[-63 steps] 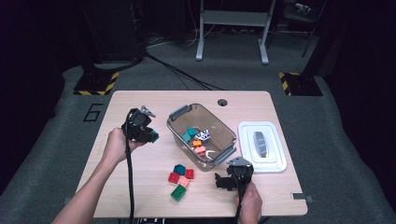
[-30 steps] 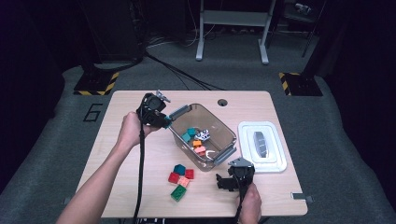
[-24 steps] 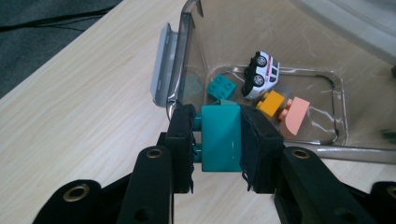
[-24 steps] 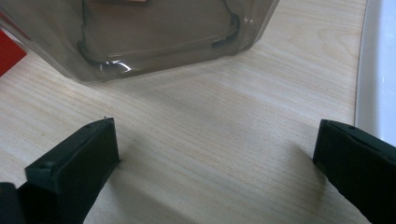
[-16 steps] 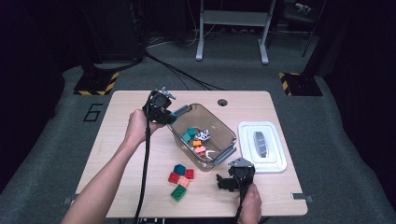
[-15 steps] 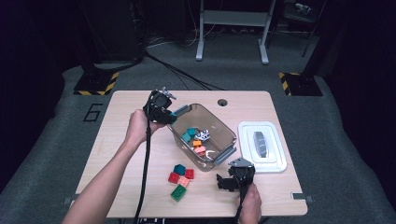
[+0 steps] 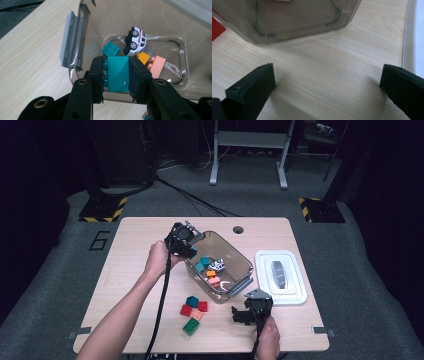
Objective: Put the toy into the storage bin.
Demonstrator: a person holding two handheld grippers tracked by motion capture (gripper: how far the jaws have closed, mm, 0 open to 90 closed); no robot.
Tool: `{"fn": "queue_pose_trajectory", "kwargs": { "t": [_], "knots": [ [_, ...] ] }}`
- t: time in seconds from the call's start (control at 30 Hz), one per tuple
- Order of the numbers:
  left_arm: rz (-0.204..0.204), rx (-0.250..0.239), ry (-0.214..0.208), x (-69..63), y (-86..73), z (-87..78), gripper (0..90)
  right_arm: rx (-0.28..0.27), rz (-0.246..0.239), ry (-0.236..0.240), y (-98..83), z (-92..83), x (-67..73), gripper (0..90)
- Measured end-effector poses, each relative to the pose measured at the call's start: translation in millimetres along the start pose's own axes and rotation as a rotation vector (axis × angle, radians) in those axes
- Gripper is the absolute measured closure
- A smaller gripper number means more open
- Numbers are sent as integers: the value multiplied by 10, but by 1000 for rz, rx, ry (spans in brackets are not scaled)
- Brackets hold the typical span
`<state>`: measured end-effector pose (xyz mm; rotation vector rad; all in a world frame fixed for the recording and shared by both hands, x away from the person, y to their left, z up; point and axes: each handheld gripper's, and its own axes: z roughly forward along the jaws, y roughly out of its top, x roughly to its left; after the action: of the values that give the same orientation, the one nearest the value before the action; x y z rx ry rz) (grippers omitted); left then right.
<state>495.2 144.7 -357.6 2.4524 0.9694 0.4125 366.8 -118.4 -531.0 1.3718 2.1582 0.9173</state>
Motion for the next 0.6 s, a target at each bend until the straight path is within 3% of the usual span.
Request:
{"fn": "queue_pose_trajectory", "kwargs": {
  "t": [0.3, 0.47, 0.6],
  "knots": [
    [-14, 31, -18, 3, -31, 51, 668, 0, 1, -2, 2, 2, 1, 0],
    [-29, 15, -30, 30, -77, -25, 418, 0, 0, -2, 2, 2, 1, 0],
    [-32, -35, -19, 17, -156, -205, 225, 0, -1, -4, 4, 6, 1, 0]
  ]
}}
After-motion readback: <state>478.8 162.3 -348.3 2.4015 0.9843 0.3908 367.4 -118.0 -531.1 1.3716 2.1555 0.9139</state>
